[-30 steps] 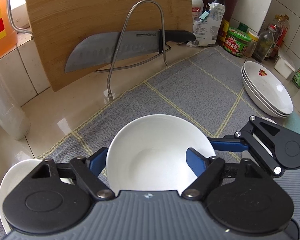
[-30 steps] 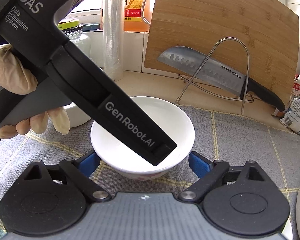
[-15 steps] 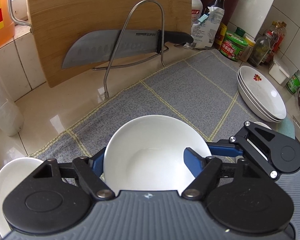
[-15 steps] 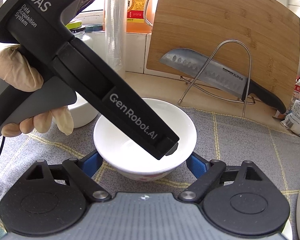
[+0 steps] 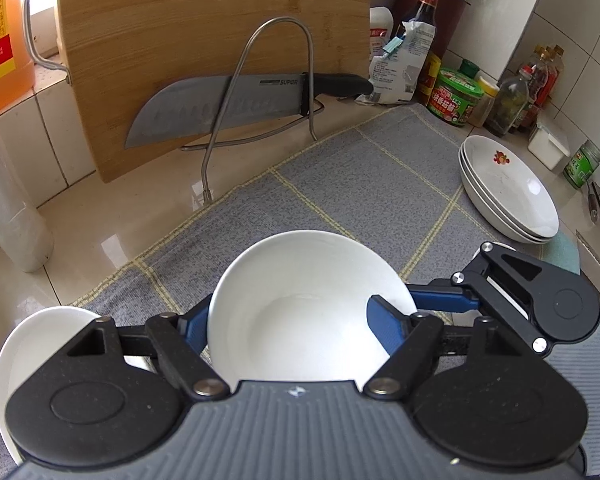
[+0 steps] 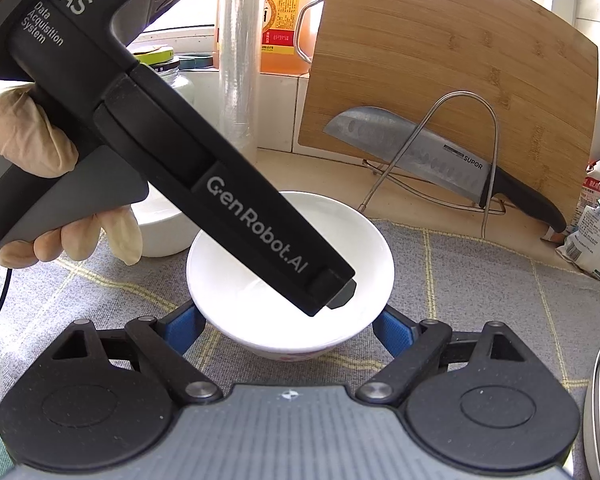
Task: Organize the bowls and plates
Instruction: 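Lift the held bowl with the left gripper and carry it to the placed bowl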
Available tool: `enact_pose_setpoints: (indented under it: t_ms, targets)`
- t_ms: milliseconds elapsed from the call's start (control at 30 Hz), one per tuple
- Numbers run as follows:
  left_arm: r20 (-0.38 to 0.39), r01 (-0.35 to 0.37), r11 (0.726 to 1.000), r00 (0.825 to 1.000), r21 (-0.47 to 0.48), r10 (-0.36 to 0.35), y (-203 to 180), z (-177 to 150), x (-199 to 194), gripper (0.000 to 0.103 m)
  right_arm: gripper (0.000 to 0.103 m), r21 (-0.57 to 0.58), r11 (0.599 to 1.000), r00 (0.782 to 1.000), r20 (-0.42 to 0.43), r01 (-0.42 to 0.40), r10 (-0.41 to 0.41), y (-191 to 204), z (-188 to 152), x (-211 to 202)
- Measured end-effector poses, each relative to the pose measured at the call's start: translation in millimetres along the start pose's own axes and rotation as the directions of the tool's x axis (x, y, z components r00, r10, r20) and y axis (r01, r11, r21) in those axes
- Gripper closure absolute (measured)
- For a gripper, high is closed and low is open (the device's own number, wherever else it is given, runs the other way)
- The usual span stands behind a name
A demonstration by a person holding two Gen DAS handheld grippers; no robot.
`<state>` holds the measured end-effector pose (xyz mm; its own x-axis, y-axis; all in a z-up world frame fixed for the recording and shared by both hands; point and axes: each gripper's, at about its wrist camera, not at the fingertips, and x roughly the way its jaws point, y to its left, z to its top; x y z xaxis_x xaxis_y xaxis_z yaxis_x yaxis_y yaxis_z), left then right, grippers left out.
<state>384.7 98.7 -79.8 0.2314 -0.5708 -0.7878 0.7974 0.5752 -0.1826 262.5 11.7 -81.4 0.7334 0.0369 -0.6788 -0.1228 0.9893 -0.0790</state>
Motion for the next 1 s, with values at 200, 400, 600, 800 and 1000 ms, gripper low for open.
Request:
enact_pose_setpoints:
  t_ms: [200, 400, 600, 800, 1000]
  targets:
    - [0.024, -0.004, 1.000, 1.000, 0.020, 0.003, -14, -2, -16, 0.025, 0.010, -0.002, 1.000, 1.000, 0.016, 0.008, -0.008, 4, -1, -20]
    - [0.040, -0.005, 1.000, 0.999, 0.027, 0.004, -28, -5, -28, 0.025, 0.010, 0.000, 1.000, 1.000, 0.026, 0.009, -0.009, 4, -5, -40]
    - [0.053, -0.006, 0.999, 0.999, 0.039, 0.004, -45, -7, -35, 0.025, 0.010, 0.001, 1.000, 0.999, 0.037, 0.020, -0.020, 3, -11, -56]
    - [0.061, 0.002, 0.998, 0.998, 0.058, -0.006, -64, -5, -37, 0.025, 0.010, 0.016, 0.999, 0.998, 0.043, 0.049, -0.049, -2, -18, -72]
    - [0.071, 0.032, 0.995, 0.997, 0.098, -0.039, -88, 2, -34, 0.025, 0.010, 0.050, 0.995, 0.995, 0.044, 0.085, -0.087, -17, -29, -87]
